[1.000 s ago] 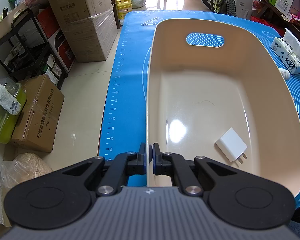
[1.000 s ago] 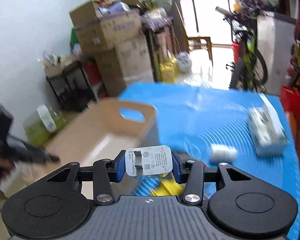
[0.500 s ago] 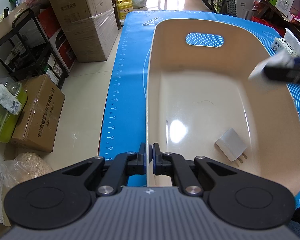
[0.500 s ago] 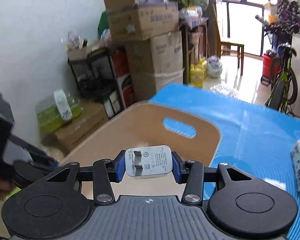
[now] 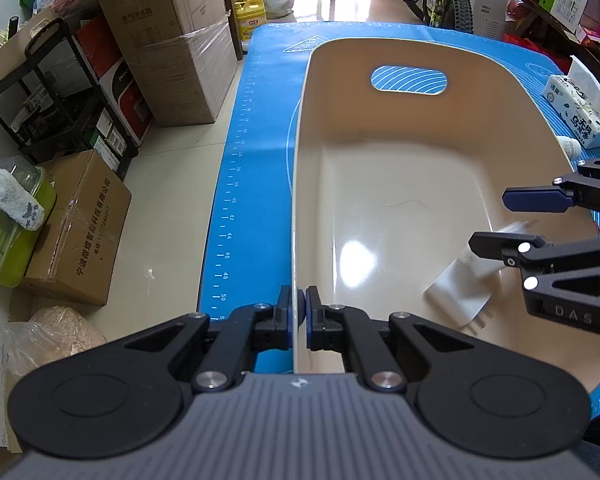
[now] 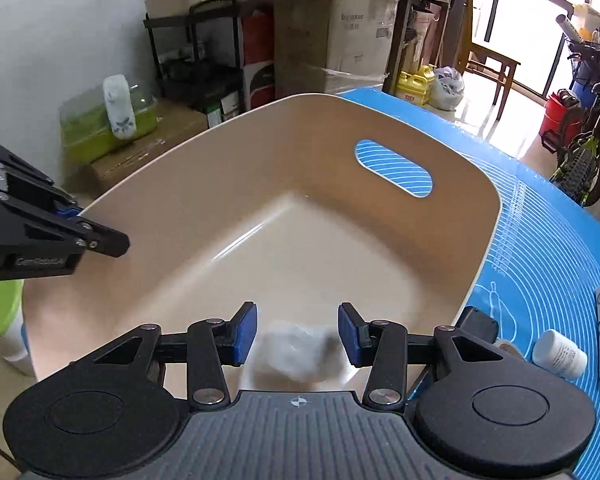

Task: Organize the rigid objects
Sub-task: 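Carry the second charger into the basket with the right tool and release, then grasp the red toy figure with the right tool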

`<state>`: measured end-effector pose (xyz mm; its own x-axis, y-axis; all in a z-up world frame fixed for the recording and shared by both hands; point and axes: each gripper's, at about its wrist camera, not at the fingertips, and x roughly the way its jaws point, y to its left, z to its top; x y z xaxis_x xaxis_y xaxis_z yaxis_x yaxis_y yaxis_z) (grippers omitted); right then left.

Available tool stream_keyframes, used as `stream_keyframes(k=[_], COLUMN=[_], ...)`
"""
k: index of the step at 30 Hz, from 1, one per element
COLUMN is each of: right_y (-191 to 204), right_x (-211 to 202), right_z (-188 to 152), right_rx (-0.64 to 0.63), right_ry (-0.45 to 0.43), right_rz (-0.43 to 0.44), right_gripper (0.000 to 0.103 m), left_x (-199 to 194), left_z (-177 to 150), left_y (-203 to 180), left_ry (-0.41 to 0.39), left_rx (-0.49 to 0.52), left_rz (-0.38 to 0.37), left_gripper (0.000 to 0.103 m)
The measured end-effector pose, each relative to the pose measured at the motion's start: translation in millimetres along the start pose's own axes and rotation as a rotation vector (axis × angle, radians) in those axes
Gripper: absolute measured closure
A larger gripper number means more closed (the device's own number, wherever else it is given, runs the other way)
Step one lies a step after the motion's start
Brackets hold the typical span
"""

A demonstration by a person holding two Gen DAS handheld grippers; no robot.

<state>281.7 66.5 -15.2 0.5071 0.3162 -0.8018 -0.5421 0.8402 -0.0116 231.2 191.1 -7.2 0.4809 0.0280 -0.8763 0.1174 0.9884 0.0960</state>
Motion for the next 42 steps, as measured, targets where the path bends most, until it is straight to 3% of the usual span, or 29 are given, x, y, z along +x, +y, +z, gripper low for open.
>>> stream_keyframes(k=[3,9,16,27,37,42], right_y=[-7,-41,-93,-149,-159,-158], right_x=[-4,-45,-97,-69,-31,-19], right_z=[1,-9,-39,-105,-143,-144], right_rx=[0.024,0.184,0.287,0.444,0.632,0.719], right_ry=[-0.012,-0.140,-0.238,-0.094,0.033,0.062], right_rz=[0.015,0.056,-0.031,-0.177,-0.086,-0.076], right_gripper=[0.048,0.037,0.031,0.031,0.031,0.039], left_x=[-1,0,0,0,0,0], left_z=[1,1,1,1,1,2], left_y=[0,0,-1,-1,-1,0], left_ry=[0.002,0.001,0.002,0.002,0.001,0.003], left_rx=[-0.001,0.000,0.005,0.002,0.001,0.004], left_rz=[0.000,0.000,0.001,0.004,0.004,0.001], left_gripper=[0.096,0.096,0.096,0.096,0.096,0.095])
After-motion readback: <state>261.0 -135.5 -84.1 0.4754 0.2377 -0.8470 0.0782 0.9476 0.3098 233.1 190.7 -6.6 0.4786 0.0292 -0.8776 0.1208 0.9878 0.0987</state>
